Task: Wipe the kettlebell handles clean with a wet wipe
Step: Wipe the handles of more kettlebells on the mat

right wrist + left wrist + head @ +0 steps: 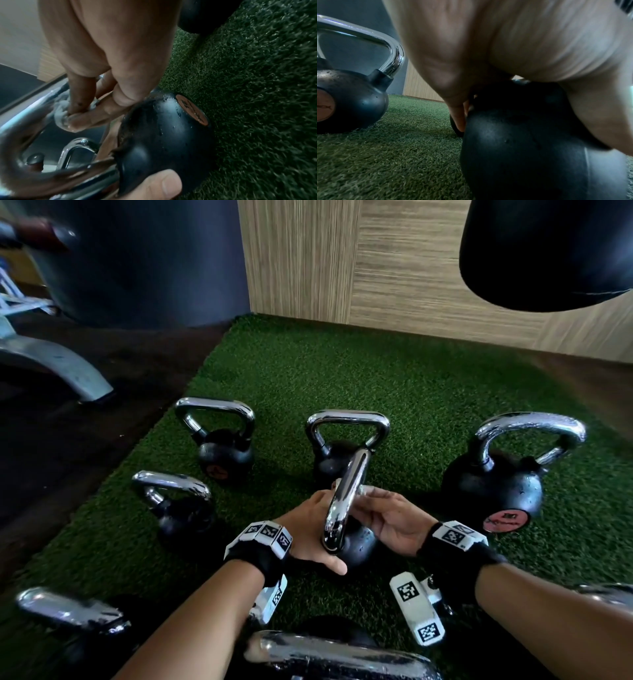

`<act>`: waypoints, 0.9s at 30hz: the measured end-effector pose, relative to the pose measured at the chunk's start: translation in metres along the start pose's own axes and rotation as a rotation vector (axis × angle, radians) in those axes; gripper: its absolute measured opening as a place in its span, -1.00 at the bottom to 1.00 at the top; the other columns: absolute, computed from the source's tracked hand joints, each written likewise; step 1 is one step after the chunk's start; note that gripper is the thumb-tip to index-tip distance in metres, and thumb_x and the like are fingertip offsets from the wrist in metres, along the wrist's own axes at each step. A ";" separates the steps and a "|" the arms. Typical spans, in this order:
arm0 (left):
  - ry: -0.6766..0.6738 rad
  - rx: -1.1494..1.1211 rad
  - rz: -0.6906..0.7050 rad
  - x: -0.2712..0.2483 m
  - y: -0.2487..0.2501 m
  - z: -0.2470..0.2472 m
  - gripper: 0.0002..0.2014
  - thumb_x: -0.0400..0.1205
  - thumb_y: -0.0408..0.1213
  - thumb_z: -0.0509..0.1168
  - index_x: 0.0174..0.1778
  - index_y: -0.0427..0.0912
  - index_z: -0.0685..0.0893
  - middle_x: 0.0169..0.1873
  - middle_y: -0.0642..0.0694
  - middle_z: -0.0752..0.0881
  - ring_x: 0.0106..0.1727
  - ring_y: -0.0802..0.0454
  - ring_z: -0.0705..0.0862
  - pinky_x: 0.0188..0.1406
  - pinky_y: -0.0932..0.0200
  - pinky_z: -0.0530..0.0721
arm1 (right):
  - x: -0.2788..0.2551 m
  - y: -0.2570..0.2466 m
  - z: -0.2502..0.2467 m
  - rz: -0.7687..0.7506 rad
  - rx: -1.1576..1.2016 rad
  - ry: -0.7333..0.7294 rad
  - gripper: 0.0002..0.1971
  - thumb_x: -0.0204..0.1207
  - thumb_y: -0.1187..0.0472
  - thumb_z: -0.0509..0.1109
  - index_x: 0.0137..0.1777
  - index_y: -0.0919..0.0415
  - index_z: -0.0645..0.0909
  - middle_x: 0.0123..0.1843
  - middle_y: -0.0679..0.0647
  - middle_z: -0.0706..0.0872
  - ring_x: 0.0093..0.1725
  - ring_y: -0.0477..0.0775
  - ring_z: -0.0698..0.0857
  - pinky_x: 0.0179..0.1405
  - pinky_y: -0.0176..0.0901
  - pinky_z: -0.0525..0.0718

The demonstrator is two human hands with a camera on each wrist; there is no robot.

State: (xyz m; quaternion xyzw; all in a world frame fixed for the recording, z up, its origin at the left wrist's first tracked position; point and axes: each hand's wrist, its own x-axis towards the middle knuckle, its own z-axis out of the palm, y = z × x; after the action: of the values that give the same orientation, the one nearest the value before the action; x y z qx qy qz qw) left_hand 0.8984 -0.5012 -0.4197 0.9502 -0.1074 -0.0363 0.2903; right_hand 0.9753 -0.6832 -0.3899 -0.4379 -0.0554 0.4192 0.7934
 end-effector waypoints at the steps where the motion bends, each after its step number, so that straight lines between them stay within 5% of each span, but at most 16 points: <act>1: 0.002 -0.001 -0.007 0.000 -0.001 0.001 0.21 0.19 0.03 0.77 0.67 0.14 0.15 0.10 0.47 0.18 0.44 0.25 0.24 0.56 0.30 0.27 | -0.001 -0.001 0.000 -0.001 0.000 0.003 -0.71 0.46 0.51 0.36 0.18 0.54 0.68 0.37 0.46 0.65 0.11 0.19 0.81 0.15 -0.16 0.81; 4: -0.007 0.001 -0.012 0.002 -0.001 0.001 0.22 0.19 0.04 0.77 0.61 0.28 0.05 0.02 0.49 0.15 0.41 0.26 0.25 0.49 0.34 0.22 | -0.003 -0.004 0.002 -0.031 -0.038 0.029 -0.86 0.34 0.58 0.42 -0.27 0.37 0.72 0.29 0.51 0.67 0.05 0.25 0.83 -0.06 -0.14 0.85; 7: -0.022 -0.008 -0.058 0.003 -0.001 0.001 0.24 0.18 0.05 0.77 0.68 0.13 0.11 0.12 0.51 0.13 0.49 0.23 0.26 0.50 0.37 0.21 | 0.001 -0.006 0.007 -0.128 -0.071 0.094 -0.79 0.23 0.62 0.44 -0.40 0.32 0.59 0.02 0.48 0.77 -0.07 0.31 0.86 -0.20 -0.08 0.86; 10: -0.030 -0.026 -0.094 0.003 -0.002 0.001 0.27 0.16 0.06 0.78 0.69 0.07 0.13 0.47 0.24 0.23 0.53 0.19 0.27 0.52 0.37 0.21 | 0.008 -0.007 0.011 -0.229 -0.143 0.189 -0.75 0.23 0.65 0.45 -0.40 0.31 0.57 -0.09 0.47 0.77 -0.01 0.45 0.81 -0.05 0.06 0.88; 14: -0.029 -0.016 -0.110 0.003 -0.004 0.005 0.24 0.14 0.12 0.76 0.64 0.15 0.12 0.37 0.31 0.21 0.34 0.38 0.19 0.44 0.43 0.20 | 0.008 -0.003 0.010 -0.323 -0.382 0.287 -0.67 0.20 0.56 0.66 -0.43 0.13 0.68 0.01 0.54 0.79 0.09 0.59 0.79 0.16 0.39 0.77; 18: -0.022 -0.063 -0.148 0.004 -0.007 0.006 0.24 0.09 0.13 0.77 0.53 0.34 0.06 0.36 0.28 0.22 0.41 0.29 0.28 0.44 0.40 0.25 | 0.013 -0.009 0.006 -0.512 -0.727 0.558 -0.79 0.16 0.29 0.74 -0.37 0.05 0.75 -0.29 0.08 0.86 -0.24 0.12 0.83 -0.15 0.05 0.85; 21: -0.017 -0.065 -0.156 0.004 -0.007 0.006 0.20 0.06 0.16 0.76 0.45 0.42 0.06 0.26 0.34 0.18 0.39 0.27 0.32 0.40 0.40 0.28 | 0.016 -0.016 0.005 -0.559 -0.787 0.653 -0.82 0.25 0.21 0.71 -0.36 -0.01 0.76 -0.34 -0.05 0.83 -0.27 0.04 0.84 -0.17 0.05 0.86; 24: -0.015 -0.071 -0.162 0.003 -0.006 0.005 0.19 0.08 0.12 0.78 0.43 0.40 0.05 0.35 0.23 0.25 0.43 0.21 0.35 0.46 0.33 0.31 | 0.016 -0.013 0.006 -0.591 -0.887 0.667 -0.82 0.28 0.21 0.68 -0.33 -0.07 0.74 -0.37 -0.21 0.80 -0.38 -0.24 0.73 -0.31 -0.15 0.75; 27: -0.019 -0.081 -0.170 0.001 -0.001 0.003 0.13 0.11 0.07 0.79 0.36 0.45 0.07 0.43 0.16 0.29 0.50 0.15 0.40 0.48 0.29 0.35 | 0.019 -0.018 0.006 -0.582 -0.943 0.730 -0.84 0.27 0.19 0.67 -0.35 0.01 0.72 -0.36 -0.17 0.82 -0.33 -0.18 0.77 -0.32 -0.22 0.70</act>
State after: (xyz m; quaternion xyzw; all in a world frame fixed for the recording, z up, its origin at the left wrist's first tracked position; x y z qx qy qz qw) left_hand 0.8997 -0.5020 -0.4225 0.9430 -0.0276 -0.0742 0.3231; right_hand 0.9955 -0.6703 -0.3780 -0.8193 -0.0765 -0.0565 0.5655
